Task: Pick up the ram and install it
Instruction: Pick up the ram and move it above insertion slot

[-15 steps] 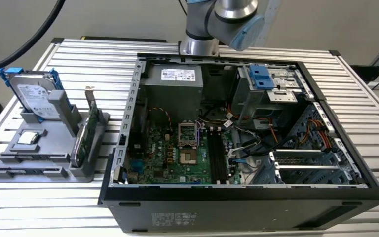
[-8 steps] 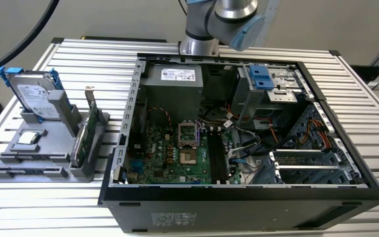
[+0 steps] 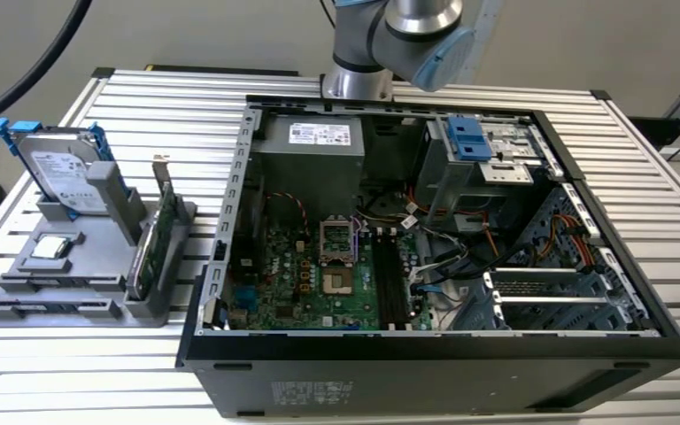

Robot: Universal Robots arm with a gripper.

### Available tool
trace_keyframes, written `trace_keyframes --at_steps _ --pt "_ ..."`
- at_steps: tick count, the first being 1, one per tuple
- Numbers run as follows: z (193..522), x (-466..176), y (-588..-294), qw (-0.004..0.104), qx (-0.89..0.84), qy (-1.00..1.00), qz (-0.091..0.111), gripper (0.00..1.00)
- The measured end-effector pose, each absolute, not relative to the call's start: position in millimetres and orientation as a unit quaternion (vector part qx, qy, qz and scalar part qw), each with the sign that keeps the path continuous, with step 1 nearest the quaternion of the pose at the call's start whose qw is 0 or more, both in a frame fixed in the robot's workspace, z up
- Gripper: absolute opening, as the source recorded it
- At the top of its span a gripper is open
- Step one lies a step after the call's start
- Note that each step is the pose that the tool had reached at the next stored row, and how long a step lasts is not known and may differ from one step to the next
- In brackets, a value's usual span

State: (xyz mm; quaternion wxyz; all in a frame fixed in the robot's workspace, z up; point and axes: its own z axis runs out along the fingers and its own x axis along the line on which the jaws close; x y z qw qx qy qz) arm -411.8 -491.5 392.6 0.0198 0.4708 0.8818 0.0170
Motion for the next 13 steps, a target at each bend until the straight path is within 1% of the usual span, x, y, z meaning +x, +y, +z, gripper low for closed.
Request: trace_keyframes --at_steps 13 --pt "392.6 -412.2 -491.5 0.021 0.528 0.849 0.016 0.00"
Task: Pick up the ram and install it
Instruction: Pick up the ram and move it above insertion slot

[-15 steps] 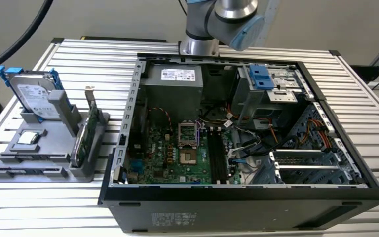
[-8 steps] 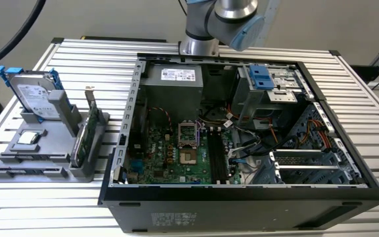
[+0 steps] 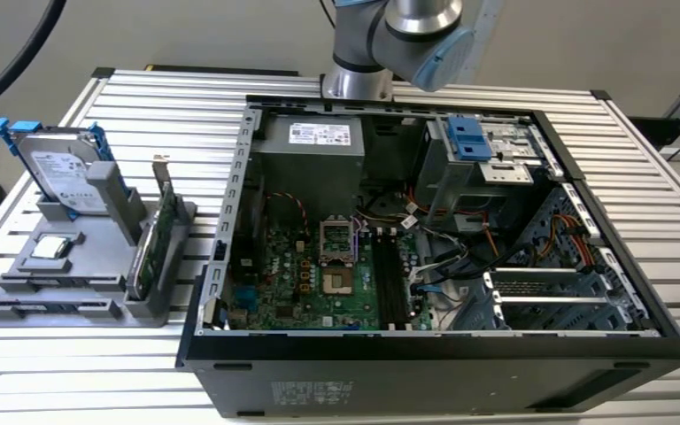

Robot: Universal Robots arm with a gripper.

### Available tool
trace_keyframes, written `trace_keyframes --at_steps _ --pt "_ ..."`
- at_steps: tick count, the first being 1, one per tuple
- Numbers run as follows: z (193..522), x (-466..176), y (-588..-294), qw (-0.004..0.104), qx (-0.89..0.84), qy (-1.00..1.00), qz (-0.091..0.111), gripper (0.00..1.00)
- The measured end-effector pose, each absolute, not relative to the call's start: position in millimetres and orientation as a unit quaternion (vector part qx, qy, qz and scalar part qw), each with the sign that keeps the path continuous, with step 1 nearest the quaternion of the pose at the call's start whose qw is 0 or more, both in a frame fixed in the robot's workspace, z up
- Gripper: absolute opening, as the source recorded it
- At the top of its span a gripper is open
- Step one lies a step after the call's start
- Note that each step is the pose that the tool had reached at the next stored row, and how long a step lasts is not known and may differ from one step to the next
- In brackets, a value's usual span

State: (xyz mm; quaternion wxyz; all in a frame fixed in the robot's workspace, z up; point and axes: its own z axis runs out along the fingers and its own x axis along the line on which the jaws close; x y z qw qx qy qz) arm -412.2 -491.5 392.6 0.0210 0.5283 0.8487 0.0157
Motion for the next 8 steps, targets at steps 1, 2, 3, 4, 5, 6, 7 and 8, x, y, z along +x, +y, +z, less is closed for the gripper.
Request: trace_keyframes --at_steps 1,2,3,4,5,6,7,8 --pt "392.6 -412.3 -491.5 0.021 0.532 0.846 0.016 0.00" --pt "392.6 -412.3 -491.5 0.021 0.537 0.843 0.016 0.00" --pt "392.6 -412.4 -491.5 0.021 0.541 0.841 0.015 0.00" --pt "392.6 -412.4 -491.5 0.021 0.545 0.838 0.015 0.00" --pt "392.7 -412.4 -491.5 0.021 0.549 0.835 0.015 0.00" --pt "392.7 -412.5 -491.5 0.021 0.553 0.833 0.015 0.00" --pt "392.7 -412.5 -491.5 0.021 0.557 0.830 0.015 0.00" --pt "392.6 -412.6 -491.5 0.022 0.561 0.827 0.015 0.00"
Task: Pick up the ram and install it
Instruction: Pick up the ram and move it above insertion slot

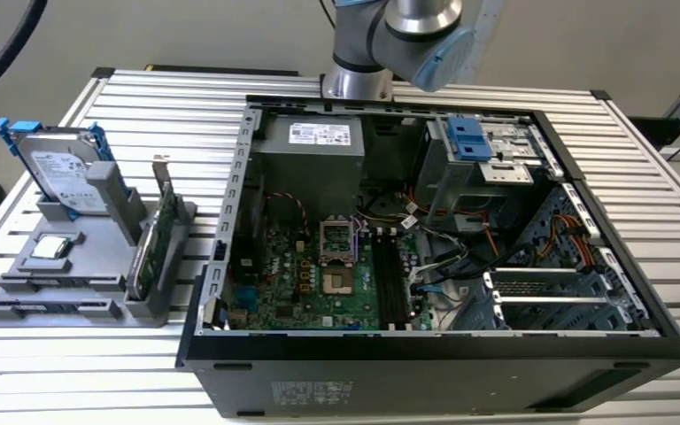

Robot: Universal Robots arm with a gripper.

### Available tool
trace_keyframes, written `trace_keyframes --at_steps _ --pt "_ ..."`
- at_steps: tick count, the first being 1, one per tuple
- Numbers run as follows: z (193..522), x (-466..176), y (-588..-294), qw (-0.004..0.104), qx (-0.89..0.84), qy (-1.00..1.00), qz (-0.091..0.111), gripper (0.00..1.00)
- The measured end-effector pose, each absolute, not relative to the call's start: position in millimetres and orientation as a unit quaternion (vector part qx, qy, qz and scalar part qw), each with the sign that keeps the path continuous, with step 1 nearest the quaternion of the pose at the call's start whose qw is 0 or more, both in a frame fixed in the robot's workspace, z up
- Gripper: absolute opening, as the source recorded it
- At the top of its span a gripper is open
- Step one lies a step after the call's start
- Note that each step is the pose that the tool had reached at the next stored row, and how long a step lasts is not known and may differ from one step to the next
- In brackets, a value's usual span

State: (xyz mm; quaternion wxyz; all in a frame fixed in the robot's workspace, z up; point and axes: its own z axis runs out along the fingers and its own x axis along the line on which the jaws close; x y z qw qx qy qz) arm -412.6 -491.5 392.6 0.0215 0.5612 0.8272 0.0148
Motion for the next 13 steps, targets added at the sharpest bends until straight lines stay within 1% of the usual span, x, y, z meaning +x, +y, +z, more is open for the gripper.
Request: trace_keyframes --at_steps 13 --pt "392.6 -413.1 -491.5 0.022 0.612 0.790 0.013 0.00"
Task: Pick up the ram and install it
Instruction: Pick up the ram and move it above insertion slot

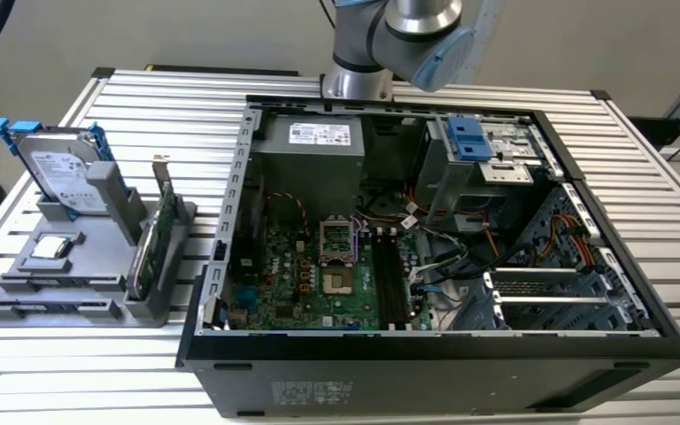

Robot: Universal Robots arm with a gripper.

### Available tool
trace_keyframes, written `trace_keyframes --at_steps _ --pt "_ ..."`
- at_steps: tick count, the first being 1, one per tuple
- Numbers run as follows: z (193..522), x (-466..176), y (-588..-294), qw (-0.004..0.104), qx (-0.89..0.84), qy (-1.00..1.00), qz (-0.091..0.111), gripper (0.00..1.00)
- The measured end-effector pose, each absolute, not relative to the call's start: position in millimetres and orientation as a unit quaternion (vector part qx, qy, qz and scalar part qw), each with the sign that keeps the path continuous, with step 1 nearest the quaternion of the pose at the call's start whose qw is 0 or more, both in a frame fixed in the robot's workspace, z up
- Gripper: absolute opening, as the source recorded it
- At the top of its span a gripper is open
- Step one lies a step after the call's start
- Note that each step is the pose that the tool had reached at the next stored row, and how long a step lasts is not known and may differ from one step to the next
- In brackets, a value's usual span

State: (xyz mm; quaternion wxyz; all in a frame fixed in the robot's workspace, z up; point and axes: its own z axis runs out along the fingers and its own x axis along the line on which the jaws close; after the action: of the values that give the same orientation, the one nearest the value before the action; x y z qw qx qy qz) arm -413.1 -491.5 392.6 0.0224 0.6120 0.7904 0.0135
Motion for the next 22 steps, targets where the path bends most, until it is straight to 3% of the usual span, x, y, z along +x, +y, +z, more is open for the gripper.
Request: trace_keyframes --at_steps 22 --pt "392.6 -413.5 -491.5 0.024 0.679 0.734 0.011 0.00"
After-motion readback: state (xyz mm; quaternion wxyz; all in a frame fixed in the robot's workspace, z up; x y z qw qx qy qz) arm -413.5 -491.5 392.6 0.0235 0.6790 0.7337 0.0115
